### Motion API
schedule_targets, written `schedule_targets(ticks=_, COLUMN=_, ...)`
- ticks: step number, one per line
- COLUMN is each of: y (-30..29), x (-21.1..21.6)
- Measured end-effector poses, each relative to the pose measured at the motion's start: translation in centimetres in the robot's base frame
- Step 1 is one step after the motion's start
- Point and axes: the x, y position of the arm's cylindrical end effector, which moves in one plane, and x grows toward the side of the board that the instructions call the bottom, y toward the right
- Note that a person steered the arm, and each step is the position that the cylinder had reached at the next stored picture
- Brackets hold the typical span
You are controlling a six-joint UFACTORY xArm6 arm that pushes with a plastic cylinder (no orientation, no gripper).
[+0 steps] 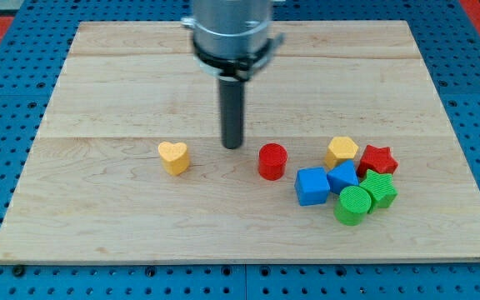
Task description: Push the yellow heart to the group of blocks
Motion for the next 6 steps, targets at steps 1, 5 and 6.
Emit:
schedule_targets(ticks=1, y=6.2, x=3.9)
schedule_targets(ticks=5, y=-12.3, x=4.0)
schedule_targets(ticks=6, y=-1.0, x=3.6)
